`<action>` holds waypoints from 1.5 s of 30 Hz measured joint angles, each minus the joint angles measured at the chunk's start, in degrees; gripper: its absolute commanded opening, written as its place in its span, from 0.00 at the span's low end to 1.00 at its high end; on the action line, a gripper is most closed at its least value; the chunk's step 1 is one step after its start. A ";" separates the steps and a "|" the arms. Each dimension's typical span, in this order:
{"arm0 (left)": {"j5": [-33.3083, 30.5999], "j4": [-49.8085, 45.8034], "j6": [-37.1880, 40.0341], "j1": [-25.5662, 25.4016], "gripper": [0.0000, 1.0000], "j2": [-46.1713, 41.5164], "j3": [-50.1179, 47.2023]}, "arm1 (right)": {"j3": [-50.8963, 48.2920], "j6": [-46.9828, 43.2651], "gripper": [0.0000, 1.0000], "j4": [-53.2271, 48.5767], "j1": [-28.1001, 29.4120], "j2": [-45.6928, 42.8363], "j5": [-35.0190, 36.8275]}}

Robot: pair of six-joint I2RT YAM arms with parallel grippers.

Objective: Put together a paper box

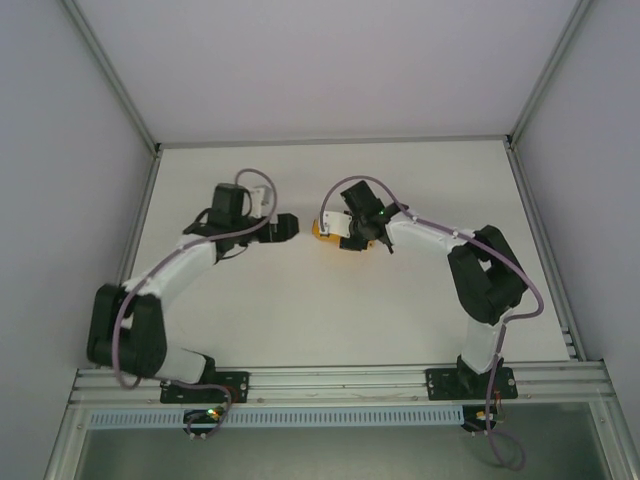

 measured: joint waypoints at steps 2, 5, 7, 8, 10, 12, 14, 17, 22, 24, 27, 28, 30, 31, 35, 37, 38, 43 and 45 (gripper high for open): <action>-4.02 -1.05 -0.85 2.32 1.00 -4.74 -0.07 | -2.49 -2.27 0.47 6.21 1.44 -0.09 4.07; -8.83 -1.22 -2.03 5.64 1.00 -9.70 -2.12 | -6.12 -6.58 0.50 15.96 3.69 0.02 8.92; -10.58 -1.44 -2.78 7.41 1.00 -11.45 -4.33 | -8.15 -9.70 0.53 23.17 4.74 0.79 11.21; -11.30 -1.64 -3.08 8.15 1.00 -11.91 -5.62 | -9.16 -11.21 0.56 26.71 5.29 1.46 12.00; -11.89 -2.23 -3.48 8.96 1.00 -12.02 -7.48 | -10.67 -13.18 0.60 30.88 5.75 2.64 12.92; -12.00 -2.56 -3.72 9.38 1.00 -12.02 -9.07 | -12.22 -14.08 0.66 32.94 5.73 3.15 13.05; -11.91 -2.69 -3.89 9.64 1.00 -11.98 -9.70 | -14.19 -14.91 0.68 34.93 5.70 3.15 13.00; -11.37 -2.23 -3.93 9.64 1.00 -11.89 -9.75 | -16.92 -15.06 0.72 36.65 5.70 3.15 12.66; -10.19 -1.57 -4.09 9.64 1.00 -10.97 -9.75 | -18.27 -14.16 0.93 36.76 6.01 1.73 12.44; -9.90 -1.53 -4.09 9.64 1.00 -10.69 -9.75 | -18.29 -13.25 1.00 34.84 6.25 0.59 12.39; -9.77 -1.46 -4.07 9.64 1.00 -10.69 -9.75 | -18.27 -11.63 1.00 30.36 6.93 -1.53 12.09; -9.79 -1.46 -4.07 9.66 1.00 -10.69 -9.75 | -18.25 -10.84 1.00 28.44 7.06 -2.45 11.72; -9.92 -1.46 -4.07 9.70 1.00 -10.69 -9.75 | -17.70 -8.92 1.00 22.88 7.28 -4.85 10.49; -10.05 -1.46 -4.04 9.75 1.00 -10.69 -9.75 | -16.98 -7.80 1.00 19.67 7.30 -6.10 9.66; -12.28 -1.46 -3.65 10.23 1.00 -10.69 -9.73 | -12.94 -1.53 1.00 8.22 7.21 -12.61 6.14; -14.27 -1.33 -2.89 10.58 1.00 -10.69 -9.73 | -12.46 3.10 1.00 6.21 6.84 -17.18 5.64; -15.58 -1.07 -2.34 10.99 1.00 -10.69 -9.73 | -12.48 6.73 1.00 5.68 6.12 -20.17 5.46; -20.98 3.34 1.70 16.46 1.00 -8.50 -9.75 | -17.68 27.52 1.00 9.75 -4.57 -33.20 4.22; -23.34 7.96 4.20 18.73 1.00 -6.67 -10.67 | -24.28 35.28 0.99 15.39 -11.37 -38.36 4.42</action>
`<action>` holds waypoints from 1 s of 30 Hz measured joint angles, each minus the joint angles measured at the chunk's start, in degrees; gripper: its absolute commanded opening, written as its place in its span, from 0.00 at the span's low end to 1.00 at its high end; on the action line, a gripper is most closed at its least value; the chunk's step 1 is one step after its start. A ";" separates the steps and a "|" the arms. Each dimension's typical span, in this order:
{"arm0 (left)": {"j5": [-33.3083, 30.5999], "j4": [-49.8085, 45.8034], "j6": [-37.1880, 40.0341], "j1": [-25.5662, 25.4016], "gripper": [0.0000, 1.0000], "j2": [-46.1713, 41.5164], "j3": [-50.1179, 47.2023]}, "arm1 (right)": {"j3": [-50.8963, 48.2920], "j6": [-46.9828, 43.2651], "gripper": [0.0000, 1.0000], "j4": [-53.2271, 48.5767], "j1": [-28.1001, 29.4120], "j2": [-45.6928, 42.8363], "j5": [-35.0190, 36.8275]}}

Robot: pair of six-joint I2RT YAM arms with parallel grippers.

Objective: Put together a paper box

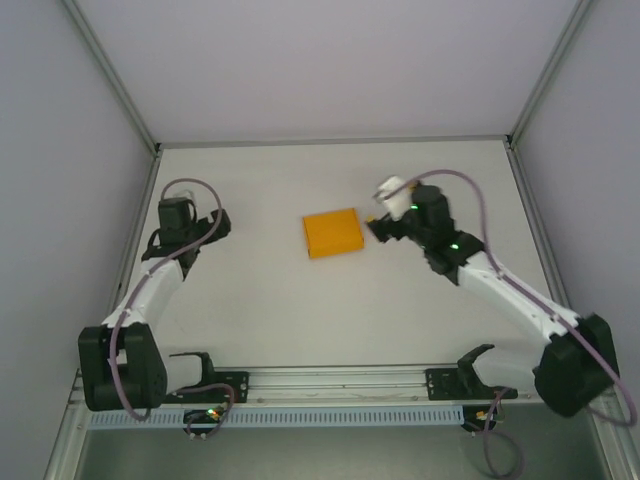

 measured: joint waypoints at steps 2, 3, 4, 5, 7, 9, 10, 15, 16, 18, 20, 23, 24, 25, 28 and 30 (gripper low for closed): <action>-2.64 6.67 2.91 1.05 1.00 1.22 -3.08 | -8.09 7.06 1.00 6.21 -7.19 -3.63 0.33; -3.43 10.10 4.22 1.14 1.00 1.62 -5.18 | -11.41 9.68 1.00 8.39 -9.90 -4.31 0.24; -3.80 13.73 5.44 1.14 1.00 1.99 -7.52 | -14.38 11.78 1.00 10.16 -12.15 -4.48 0.17; -3.78 17.16 6.91 1.14 1.00 2.36 -9.77 | -16.87 13.16 1.00 11.78 -13.73 -4.26 0.04; -3.82 22.43 9.40 1.03 1.00 3.21 -13.29 | -20.63 14.34 1.00 15.21 -15.34 -3.02 -0.04; -3.85 27.39 11.28 1.03 1.00 4.09 -15.61 | -23.02 14.40 1.00 21.03 -16.15 -0.20 -0.31; -3.80 30.64 12.02 1.09 1.00 4.92 -16.61 | -24.11 14.38 1.00 24.85 -16.65 1.88 -0.72; -2.49 47.80 14.36 1.66 1.00 16.02 -20.28 | -26.16 14.16 1.00 42.32 -18.45 16.59 -3.32; -2.27 47.76 14.56 1.75 1.00 17.16 -20.72 | -26.03 14.32 1.00 44.94 -18.88 20.20 -3.48; -1.90 50.16 15.17 1.73 1.00 17.90 -21.38 | -25.79 15.50 1.00 44.26 -19.74 21.81 -3.54; -1.49 52.11 15.63 1.73 1.00 17.88 -21.33 | -25.73 16.06 1.00 46.36 -20.72 21.97 -3.45; -1.77 54.23 16.22 1.36 1.00 17.88 -21.24 | -25.14 16.87 1.00 48.09 -21.18 21.94 -2.80; -1.90 54.55 16.39 1.29 1.00 17.88 -21.24 | -24.87 17.05 1.00 48.43 -21.18 21.94 -2.80; -1.95 54.84 16.50 1.20 1.00 17.88 -21.24 | -24.65 17.09 1.00 48.72 -21.18 21.94 -2.80; -2.19 55.54 16.90 0.96 1.00 17.88 -21.24 | -24.50 17.22 1.00 49.27 -21.18 21.94 -2.82; -2.32 55.80 16.94 0.96 1.00 17.88 -21.24 | -24.50 17.22 1.00 49.29 -21.18 21.94 -2.82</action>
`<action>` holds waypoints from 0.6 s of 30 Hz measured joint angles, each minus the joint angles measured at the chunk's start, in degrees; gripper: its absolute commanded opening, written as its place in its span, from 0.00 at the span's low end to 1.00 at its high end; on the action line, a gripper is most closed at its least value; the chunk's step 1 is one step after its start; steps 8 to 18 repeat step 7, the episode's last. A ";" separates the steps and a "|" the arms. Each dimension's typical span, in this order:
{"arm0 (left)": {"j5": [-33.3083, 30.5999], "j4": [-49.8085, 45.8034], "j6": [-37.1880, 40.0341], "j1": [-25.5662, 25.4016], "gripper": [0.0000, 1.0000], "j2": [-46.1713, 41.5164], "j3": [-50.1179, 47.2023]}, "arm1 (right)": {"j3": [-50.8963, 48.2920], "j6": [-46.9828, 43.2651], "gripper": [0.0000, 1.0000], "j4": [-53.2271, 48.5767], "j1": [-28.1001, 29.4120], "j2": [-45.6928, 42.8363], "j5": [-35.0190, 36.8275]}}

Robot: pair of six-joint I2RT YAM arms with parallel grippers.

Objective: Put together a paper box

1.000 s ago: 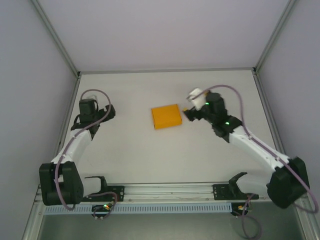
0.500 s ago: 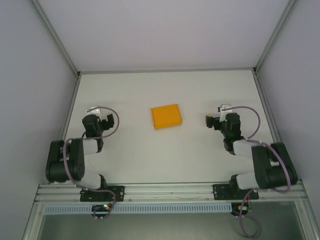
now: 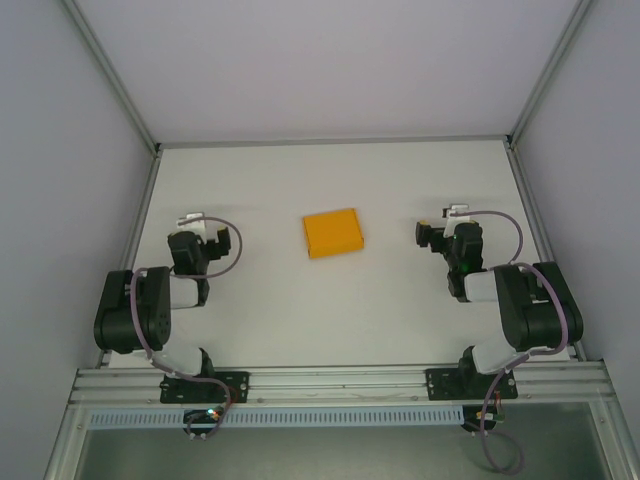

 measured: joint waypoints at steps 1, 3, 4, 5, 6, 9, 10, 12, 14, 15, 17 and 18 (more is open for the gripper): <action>-0.02 0.11 0.07 0.00 1.00 0.00 0.00 | 0.00 0.00 1.00 0.00 0.00 0.00 0.00; -0.02 0.15 0.11 0.00 1.00 0.00 0.00 | 0.00 0.00 1.00 0.00 0.00 0.00 -0.02; -0.02 0.13 0.13 0.00 1.00 0.00 0.00 | 0.00 0.00 1.00 0.00 0.00 0.00 0.00; -0.02 0.15 0.13 0.00 1.00 0.02 0.00 | 0.00 0.00 1.00 0.02 0.00 0.00 -0.02; -0.02 0.15 0.13 0.00 1.00 0.00 0.00 | 0.00 0.00 1.00 0.02 0.00 0.00 0.00; -0.04 0.15 0.13 0.00 1.00 0.00 0.00 | 0.00 0.00 1.00 0.04 0.00 0.00 -0.02; -0.04 0.15 0.13 0.00 1.00 0.00 0.00 | 0.00 0.00 1.00 0.04 0.00 0.00 -0.02; -0.04 0.15 0.13 0.00 1.00 0.00 0.00 | 0.00 0.00 1.00 0.04 0.00 0.00 -0.02; -0.04 0.15 0.13 0.00 1.00 0.00 0.00 | 0.00 0.00 1.00 0.04 0.00 0.00 -0.02; -0.04 0.15 0.13 0.00 1.00 0.00 0.00 | 0.00 0.00 1.00 0.04 0.00 0.00 -0.02; -0.04 0.15 0.13 0.00 1.00 0.00 0.00 | 0.00 0.00 1.00 0.04 0.00 0.00 -0.02; -0.04 0.15 0.13 0.00 1.00 0.00 0.00 | 0.00 0.00 1.00 0.04 0.00 0.00 -0.02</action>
